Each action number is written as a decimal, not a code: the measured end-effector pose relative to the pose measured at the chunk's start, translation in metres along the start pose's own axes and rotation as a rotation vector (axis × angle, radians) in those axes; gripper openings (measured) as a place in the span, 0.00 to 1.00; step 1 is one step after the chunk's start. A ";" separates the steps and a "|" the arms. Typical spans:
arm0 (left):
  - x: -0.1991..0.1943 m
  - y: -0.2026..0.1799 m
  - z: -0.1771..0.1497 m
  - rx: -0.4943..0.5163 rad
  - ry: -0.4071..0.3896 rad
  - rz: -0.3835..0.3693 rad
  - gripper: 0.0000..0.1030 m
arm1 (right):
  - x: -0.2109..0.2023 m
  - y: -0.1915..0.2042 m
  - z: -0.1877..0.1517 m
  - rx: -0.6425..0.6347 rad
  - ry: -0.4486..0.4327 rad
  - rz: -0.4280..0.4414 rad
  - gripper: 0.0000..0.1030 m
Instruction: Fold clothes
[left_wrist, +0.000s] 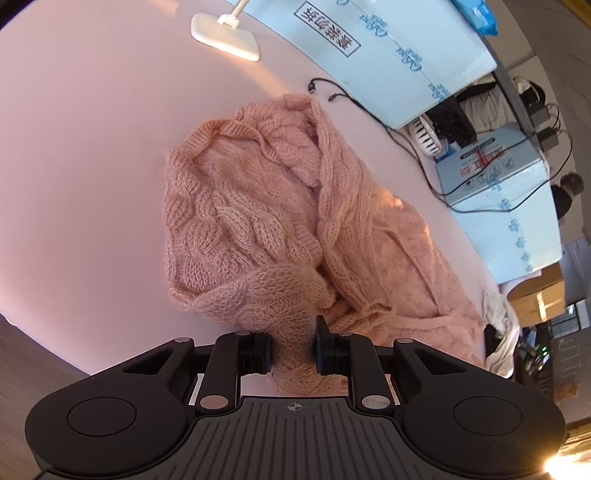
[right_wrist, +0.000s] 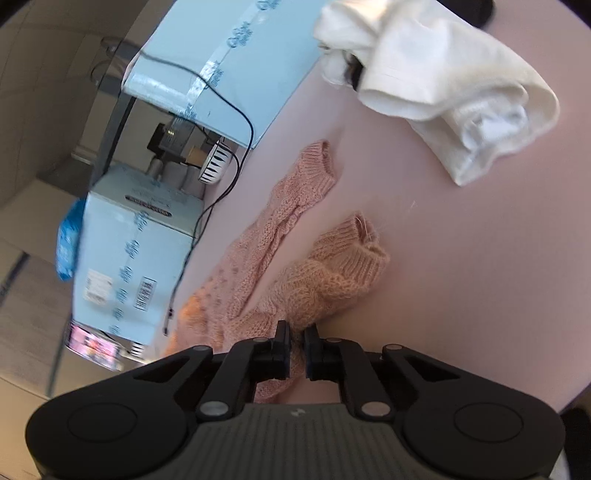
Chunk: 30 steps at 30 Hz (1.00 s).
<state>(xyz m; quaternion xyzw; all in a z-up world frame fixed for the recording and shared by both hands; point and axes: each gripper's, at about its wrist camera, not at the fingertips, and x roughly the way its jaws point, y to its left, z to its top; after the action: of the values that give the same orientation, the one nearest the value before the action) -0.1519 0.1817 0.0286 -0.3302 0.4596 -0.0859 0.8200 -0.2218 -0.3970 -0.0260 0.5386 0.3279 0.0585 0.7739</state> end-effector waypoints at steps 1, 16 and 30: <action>-0.005 -0.001 0.001 0.000 -0.009 -0.006 0.19 | -0.006 -0.002 0.002 0.030 -0.001 0.031 0.07; -0.019 0.006 0.016 -0.080 -0.008 -0.092 0.18 | -0.021 0.004 0.017 0.133 -0.025 0.144 0.07; -0.027 0.000 0.031 -0.075 -0.045 -0.122 0.18 | -0.012 0.005 0.028 0.201 -0.026 0.171 0.07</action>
<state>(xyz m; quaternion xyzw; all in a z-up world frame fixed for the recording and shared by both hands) -0.1417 0.2081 0.0582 -0.3899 0.4227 -0.1111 0.8105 -0.2134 -0.4225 -0.0103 0.6403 0.2751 0.0841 0.7123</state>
